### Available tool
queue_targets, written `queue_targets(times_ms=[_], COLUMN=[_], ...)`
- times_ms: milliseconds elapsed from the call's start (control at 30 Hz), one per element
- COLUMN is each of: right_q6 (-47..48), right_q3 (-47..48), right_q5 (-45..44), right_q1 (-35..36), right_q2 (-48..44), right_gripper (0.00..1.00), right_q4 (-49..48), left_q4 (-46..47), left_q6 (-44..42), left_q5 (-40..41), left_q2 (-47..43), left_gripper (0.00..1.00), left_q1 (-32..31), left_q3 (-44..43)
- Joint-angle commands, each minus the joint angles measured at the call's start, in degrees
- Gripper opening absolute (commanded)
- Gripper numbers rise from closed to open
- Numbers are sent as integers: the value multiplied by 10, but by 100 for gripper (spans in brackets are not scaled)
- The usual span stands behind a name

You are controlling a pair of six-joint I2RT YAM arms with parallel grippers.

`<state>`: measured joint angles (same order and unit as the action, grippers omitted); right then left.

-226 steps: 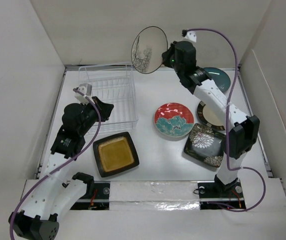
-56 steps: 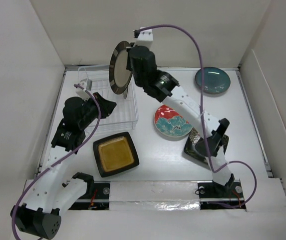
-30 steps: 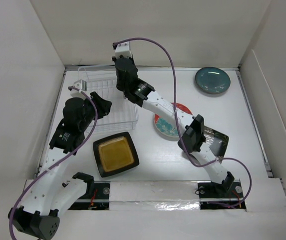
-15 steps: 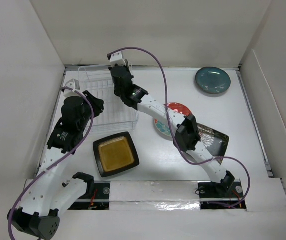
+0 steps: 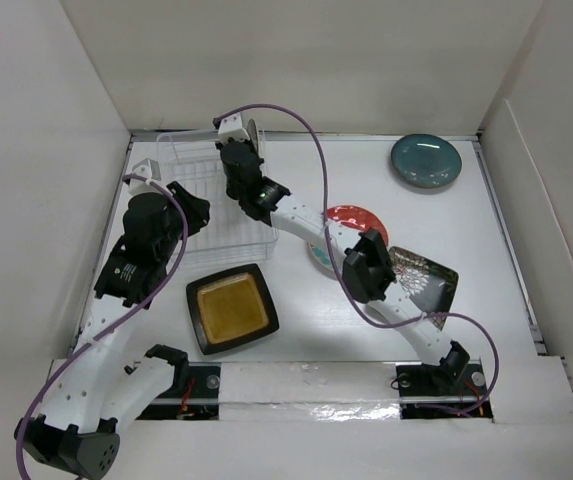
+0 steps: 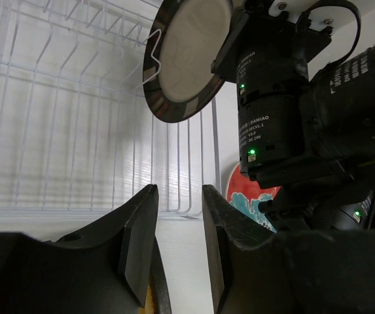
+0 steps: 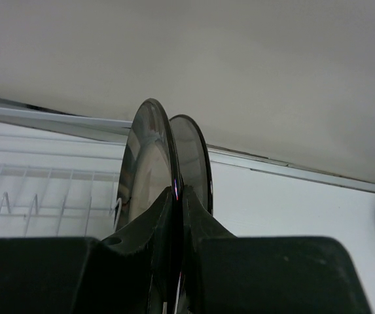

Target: Load the plates into the dish rack

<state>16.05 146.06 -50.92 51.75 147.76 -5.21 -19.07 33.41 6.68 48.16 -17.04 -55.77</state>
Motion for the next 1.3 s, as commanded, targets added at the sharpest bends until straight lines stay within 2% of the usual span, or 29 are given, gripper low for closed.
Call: queue_targets(times_ms=[0, 33, 100, 167, 267, 333, 467, 533, 567, 600, 633, 667, 700, 733, 767, 800, 833, 867, 900, 933, 967, 1000, 1033, 1067, 1133, 1167, 1267], right_q6=[-9, -14, -22, -29, -38, -45, -77, -110, -129, -167, -199, -228, -288, -318, -354, -383, -439, -457, -488, -502, -514, -534, -544, -550, -568, -572, -589], right_q3=[11, -6, -32, -65, -89, -105, -151, -241, -284, -331, -429, -477, -525, -619, -666, -710, -753, -834, -866, -891, -926, -938, -944, -946, -924, -913, -861], right_q5=[-3, -4, -1, 7, 13, 22, 55, 65, 84, 98, 110, 136, 151, 165, 204, 233, 260, 303, 316, 333, 342, 354, 374, 425, 460, 497, 550], right_q1=[-12, -12, -12, -12, -12, -6, -1, -8, -25, -38, -54, -74, -125, -156, -191, -265, -304, -341, -377, -448, -484, -516, -579, -604, -638, -660, -677], right_q2=[-20, -28, -50, -86, -134, -163, -271, -328, -360, -426, -459, -489, -547, -575, -599, -620, -656, -669, -679, -687, -684, -678, -667, -637, -596, -575, -493], right_gripper=[12, 16, 39, 53, 61, 63, 71, 72, 67, 50, 32, 6, 0, 0, 0, 0, 0, 0, 0, 0, 2, 11, 22, 45, 63, 73, 76], right_q4=[-86, -86, -94, -99, -97, -96, -59, -60, -65, -69, -71, -66, -63, -62, -61, -64, -69, -95, -102, -103, -107, -113, -117, -129, -121, -120, -109], left_q4=[26, 28, 30, 32, 39, 44, 46, 45, 46, 47, 50, 53, 57, 61, 73, 78, 83, 90, 93, 97, 99, 100, 101, 99, 98, 100, 105], left_q6=[-5, -6, -6, -7, -8, -8, -15, -17, -18, -21, -23, -26, -33, -37, -42, -46, -51, -52, -54, -57, -57, -59, -61, -62, -63, -63, -63], left_q5=[-13, -16, -19, -25, -40, -49, -49, -45, -46, -47, -50, -62, -64, -85, -113, -123, -133, -148, -152, -157, -156, -154, -151, -147, -147, -149, -158], left_q2=[-4, -4, -4, -4, -3, -2, -3, -4, -4, -4, -4, -5, -6, -7, -5, -5, -4, -4, -5, -8, -10, -11, -11, -11, -11, -11, -5], left_gripper=[30, 30, 31, 31, 31, 31, 31, 31, 31, 30, 29, 27, 25, 19, 4, 0, 0, 0, 0, 0, 0, 0, 0, 0, 0, 4, 10], left_q1=[-2, -2, -2, 4, 10, 17, 24, 24, 24, 24, 24, 24, 24, 24, 24, 24, 24, 24, 24, 24, 24, 24, 24, 24, 24, 24, 24], left_q3=[-9, -9, -7, -6, 0, 5, 12, 12, 13, 13, 14, 18, 21, 24, 29, 32, 34, 39, 41, 43, 44, 44, 43, 42, 43, 45, 48])
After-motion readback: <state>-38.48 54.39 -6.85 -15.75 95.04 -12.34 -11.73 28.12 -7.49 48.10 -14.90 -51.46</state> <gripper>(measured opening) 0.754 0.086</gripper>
